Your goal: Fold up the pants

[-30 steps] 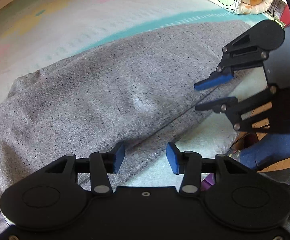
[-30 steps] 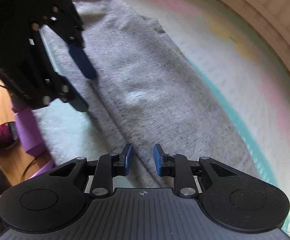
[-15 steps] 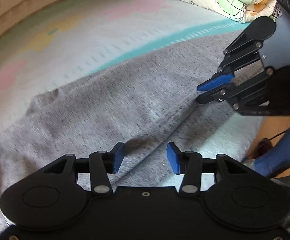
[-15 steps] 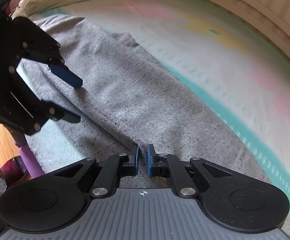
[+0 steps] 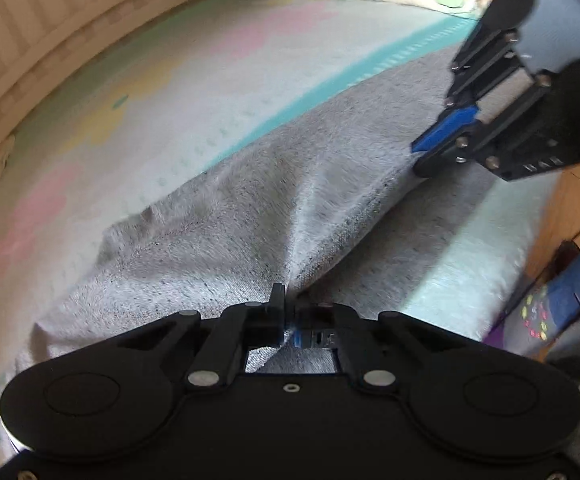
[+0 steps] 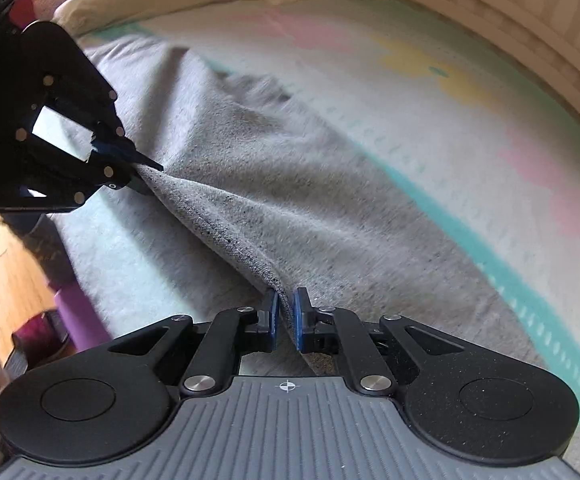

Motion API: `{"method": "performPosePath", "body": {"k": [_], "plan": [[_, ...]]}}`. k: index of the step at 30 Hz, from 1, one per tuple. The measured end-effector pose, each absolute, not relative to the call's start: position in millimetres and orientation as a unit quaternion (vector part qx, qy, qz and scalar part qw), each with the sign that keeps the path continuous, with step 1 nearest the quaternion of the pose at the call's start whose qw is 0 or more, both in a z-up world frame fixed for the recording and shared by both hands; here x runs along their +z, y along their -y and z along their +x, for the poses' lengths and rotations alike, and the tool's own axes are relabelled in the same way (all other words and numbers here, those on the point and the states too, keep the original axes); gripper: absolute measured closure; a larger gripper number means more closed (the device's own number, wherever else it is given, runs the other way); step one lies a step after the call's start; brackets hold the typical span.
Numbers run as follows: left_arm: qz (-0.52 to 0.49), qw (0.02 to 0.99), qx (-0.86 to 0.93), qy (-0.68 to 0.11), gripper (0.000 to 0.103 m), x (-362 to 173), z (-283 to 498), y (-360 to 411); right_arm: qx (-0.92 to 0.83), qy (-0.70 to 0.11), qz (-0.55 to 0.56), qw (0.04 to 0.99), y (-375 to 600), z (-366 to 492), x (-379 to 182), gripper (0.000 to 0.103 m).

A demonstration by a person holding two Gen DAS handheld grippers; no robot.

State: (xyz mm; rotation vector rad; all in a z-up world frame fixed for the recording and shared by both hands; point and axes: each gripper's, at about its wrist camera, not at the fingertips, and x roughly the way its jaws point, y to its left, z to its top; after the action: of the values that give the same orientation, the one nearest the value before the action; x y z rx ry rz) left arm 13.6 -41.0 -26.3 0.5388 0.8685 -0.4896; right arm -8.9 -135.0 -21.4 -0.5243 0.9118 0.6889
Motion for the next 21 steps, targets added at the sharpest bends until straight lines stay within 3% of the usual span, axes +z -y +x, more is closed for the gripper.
{"method": "performPosePath", "body": {"k": [4, 7, 12, 16, 21], "plan": [[0.260, 0.821, -0.242, -0.448, 0.097, -40, 11, 44, 0.335, -0.451, -0.287, 0.776, 125, -14, -38, 0.094], [0.259, 0.799, -0.247, -0.484, 0.087, -55, 14, 45, 0.335, -0.464, -0.305, 0.762, 120, -13, -45, 0.093], [0.215, 0.778, -0.292, -0.513, 0.049, -44, 10, 38, 0.344, -0.473, -0.261, 0.768, 127, -4, -25, 0.090], [0.139, 0.773, -0.332, -0.523, 0.047, -15, 19, 13, 0.360, -0.448, -0.188, 0.797, 129, 1, 3, 0.087], [0.101, 0.829, -0.237, -0.496, 0.047, 23, 51, -41, 0.391, -0.404, -0.138, 0.816, 103, 11, 26, 0.085]]}}
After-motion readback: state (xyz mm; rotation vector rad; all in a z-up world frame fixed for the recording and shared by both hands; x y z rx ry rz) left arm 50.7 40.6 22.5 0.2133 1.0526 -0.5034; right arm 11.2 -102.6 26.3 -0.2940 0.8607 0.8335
